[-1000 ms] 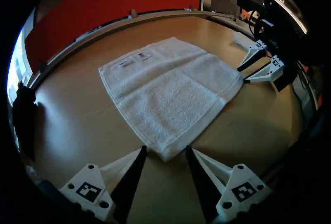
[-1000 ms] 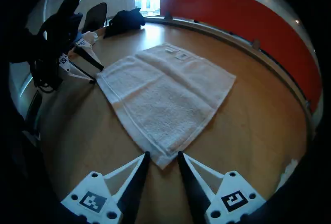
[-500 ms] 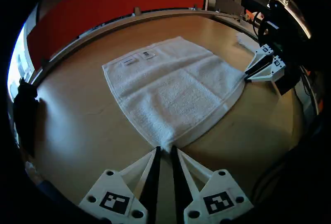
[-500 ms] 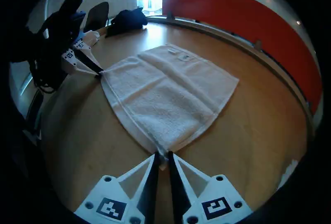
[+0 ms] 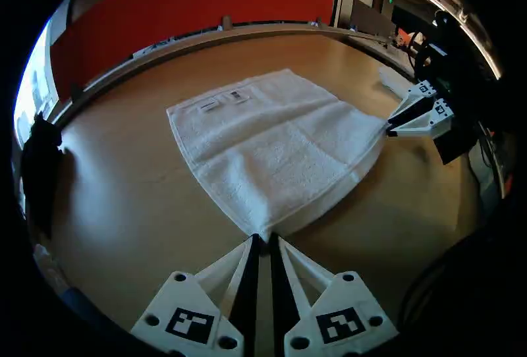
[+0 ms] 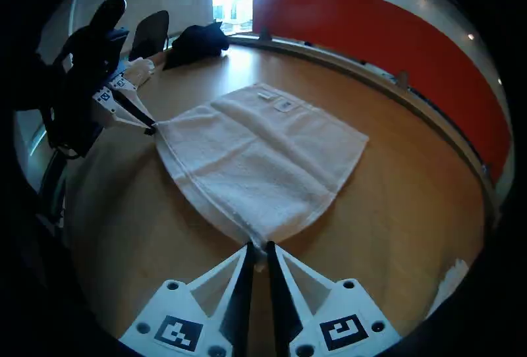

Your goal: Fold towel

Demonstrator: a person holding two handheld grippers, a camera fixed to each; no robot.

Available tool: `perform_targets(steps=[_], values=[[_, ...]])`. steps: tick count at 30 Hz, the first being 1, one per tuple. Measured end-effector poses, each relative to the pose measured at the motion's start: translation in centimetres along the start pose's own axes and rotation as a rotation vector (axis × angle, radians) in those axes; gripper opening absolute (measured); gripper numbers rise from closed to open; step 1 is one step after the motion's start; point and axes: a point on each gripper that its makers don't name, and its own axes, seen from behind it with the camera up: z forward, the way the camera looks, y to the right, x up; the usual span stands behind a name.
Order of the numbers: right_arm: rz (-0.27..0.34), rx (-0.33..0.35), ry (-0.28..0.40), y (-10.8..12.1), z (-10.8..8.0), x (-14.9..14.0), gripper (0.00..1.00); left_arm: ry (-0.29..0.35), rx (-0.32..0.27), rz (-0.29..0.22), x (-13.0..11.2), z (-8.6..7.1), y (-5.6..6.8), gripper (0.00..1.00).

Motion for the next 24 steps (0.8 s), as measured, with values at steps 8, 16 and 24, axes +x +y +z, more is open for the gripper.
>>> perform_targets(steps=[8,16,24], values=[[0.005,-0.01,0.027,0.2,-1.1,1.2,0.15,0.01,0.01,-0.006,0.8,-1.0,0.2,0.12],[-0.005,-0.03,0.066,0.2,-2.9,3.3,0.15,0.018,0.019,-0.016,1.9,-2.8,0.3,0.12],[-0.023,-0.035,0.094,-0.3,-5.5,5.4,0.15,0.032,0.031,-0.044,3.4,-5.2,0.6,0.12]])
